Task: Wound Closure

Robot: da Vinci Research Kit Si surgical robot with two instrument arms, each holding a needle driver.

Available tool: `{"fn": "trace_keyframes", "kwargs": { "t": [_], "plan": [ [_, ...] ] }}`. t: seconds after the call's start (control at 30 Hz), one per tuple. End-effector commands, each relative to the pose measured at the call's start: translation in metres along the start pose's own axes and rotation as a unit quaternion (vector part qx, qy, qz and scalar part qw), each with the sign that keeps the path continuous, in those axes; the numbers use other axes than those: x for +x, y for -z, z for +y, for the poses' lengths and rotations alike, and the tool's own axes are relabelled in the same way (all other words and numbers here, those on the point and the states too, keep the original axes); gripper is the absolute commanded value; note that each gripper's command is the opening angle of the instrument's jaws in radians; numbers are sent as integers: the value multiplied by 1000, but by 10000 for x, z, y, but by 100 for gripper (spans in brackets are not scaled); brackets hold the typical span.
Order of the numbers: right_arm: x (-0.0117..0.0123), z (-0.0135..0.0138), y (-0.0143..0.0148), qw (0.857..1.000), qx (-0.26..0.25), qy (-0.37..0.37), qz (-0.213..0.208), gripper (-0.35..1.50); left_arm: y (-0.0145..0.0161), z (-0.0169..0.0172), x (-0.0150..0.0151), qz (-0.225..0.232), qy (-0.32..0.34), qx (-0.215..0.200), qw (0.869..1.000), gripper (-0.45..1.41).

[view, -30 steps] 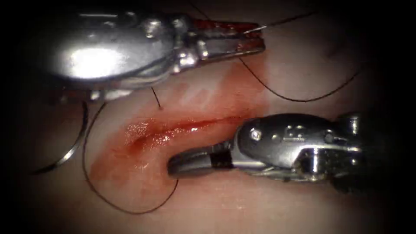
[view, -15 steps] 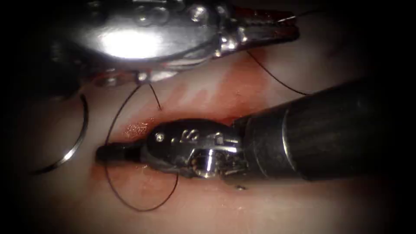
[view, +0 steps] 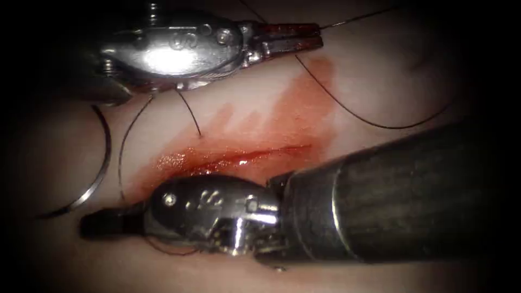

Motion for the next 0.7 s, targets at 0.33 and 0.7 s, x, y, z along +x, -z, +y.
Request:
{"fn": "trace_keyframes", "kwargs": {
  "t": [0.33, 0.7],
  "plan": [
    [1, 0, 19, 998, 11, -24, 55, -35, -11, -2, -23, 39, -16, -3, 999, -45],
    [-8, 9, 45, 987, 12, -82, 141, -35, -14, 11, -42, 58, -30, -15, 998, -45]
  ]
}}
